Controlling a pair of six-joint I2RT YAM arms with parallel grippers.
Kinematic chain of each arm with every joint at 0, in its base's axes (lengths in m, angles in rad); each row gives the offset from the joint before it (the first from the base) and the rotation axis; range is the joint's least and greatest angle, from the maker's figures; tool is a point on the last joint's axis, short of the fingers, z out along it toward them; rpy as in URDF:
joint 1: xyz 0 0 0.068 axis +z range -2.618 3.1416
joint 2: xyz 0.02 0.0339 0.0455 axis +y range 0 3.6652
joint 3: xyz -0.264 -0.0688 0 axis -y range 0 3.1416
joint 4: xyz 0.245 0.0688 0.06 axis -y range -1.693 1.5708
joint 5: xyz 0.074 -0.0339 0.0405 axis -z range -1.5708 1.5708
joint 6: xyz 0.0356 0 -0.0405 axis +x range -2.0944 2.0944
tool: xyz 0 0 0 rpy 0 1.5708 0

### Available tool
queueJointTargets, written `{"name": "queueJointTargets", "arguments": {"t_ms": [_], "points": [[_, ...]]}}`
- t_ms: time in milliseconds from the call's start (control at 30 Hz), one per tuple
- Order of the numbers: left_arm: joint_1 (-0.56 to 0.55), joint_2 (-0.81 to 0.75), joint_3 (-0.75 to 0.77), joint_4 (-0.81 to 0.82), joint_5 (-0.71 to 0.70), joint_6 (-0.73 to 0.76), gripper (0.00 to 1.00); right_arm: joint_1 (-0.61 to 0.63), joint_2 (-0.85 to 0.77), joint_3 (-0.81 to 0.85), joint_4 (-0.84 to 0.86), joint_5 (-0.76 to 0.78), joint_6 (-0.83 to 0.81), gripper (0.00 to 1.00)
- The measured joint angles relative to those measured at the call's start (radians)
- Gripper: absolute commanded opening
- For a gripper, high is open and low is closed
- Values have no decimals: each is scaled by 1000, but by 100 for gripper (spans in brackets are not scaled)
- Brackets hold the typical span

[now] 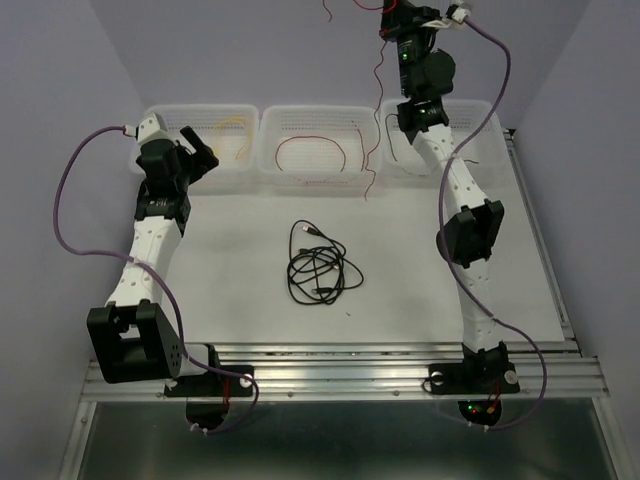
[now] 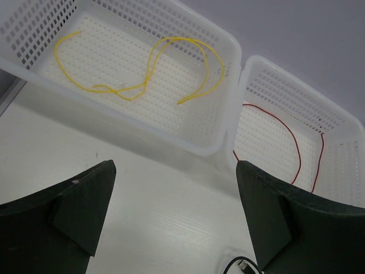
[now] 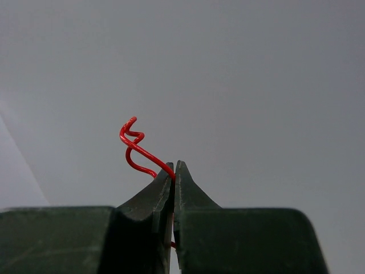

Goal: Untangle the cables

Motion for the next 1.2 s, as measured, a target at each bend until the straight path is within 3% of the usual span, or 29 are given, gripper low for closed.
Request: {"name": "queueJointTargets", "arguments": {"t_ms": [267, 500, 733, 800, 833, 867, 967, 1200], "points": [[0, 10, -19, 10, 7, 0, 99, 13, 172, -77, -59, 45, -54, 1], [0, 12, -61, 18, 11, 0, 99, 46, 182, -262, -133, 3, -185, 1], [0, 26, -72, 27, 15, -1, 99, 89, 194, -295, -212, -42, -280, 3], [0, 30, -77, 29, 14, -1, 99, 101, 204, -296, -231, -45, -321, 12], [0, 32, -77, 31, 14, -1, 99, 107, 214, -296, -242, -45, -348, 20], [0, 37, -77, 31, 14, -1, 99, 112, 220, -296, -254, -45, -364, 34], [0, 47, -77, 31, 14, 0, 99, 125, 247, -296, -305, -41, -425, 57], [0, 53, -77, 31, 23, 0, 99, 138, 228, -352, -371, -38, -462, 85]]}}
